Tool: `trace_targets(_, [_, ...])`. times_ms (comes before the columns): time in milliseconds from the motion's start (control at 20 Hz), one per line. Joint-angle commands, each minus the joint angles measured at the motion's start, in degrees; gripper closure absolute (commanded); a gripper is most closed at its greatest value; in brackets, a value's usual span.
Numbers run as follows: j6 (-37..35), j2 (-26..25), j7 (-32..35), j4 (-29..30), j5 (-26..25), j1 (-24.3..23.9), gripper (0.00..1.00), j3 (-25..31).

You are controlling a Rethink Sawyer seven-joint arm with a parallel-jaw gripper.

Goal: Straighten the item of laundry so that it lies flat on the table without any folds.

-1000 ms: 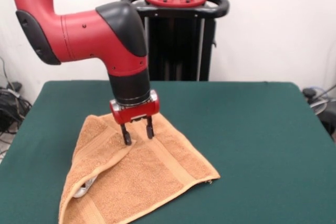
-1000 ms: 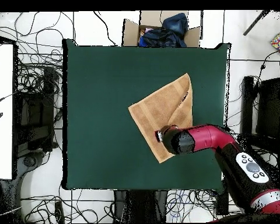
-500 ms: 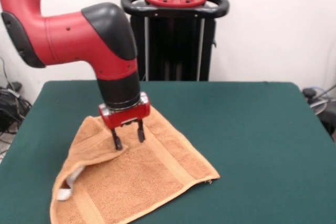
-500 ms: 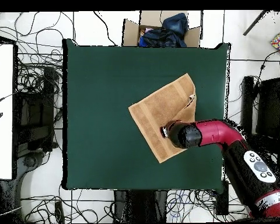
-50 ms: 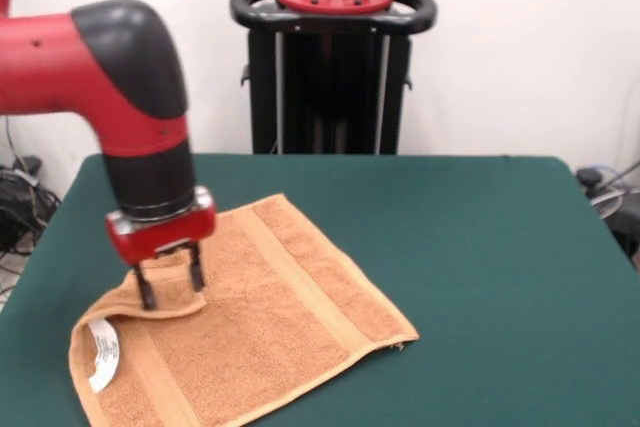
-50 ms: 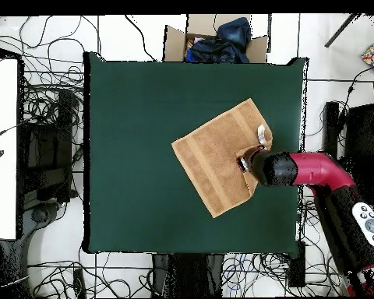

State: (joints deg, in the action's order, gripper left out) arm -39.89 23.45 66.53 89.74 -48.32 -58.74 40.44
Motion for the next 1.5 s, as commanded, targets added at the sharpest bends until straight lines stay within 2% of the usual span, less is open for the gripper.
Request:
trace_targets(50, [-8.22,-0.54,-15.84,-9.76,2.85,-0.7,0.0,2.84])
trace_targets(350, [-9.34,-1.32,-19.47,-13.05,4.22,0.0,0.0,2.15])
trace_targets(500, [-8.14,-0.36,-17.9,-11.46,4.52,0.52,0.0,1.39])
trace_targets(700, [-5.18,2.63,-12.23,-6.25,4.4,2.29,0.0,-0.13])
trace_targets(1100, [1.17,8.4,2.8,4.73,3.85,9.26,0.0,-4.65])
trace_targets(1300, [5.12,9.12,8.81,8.2,4.81,12.51,0.0,-7.57])
trace_targets(1500, [8.0,9.78,11.52,10.01,6.5,15.28,0.0,-10.21])
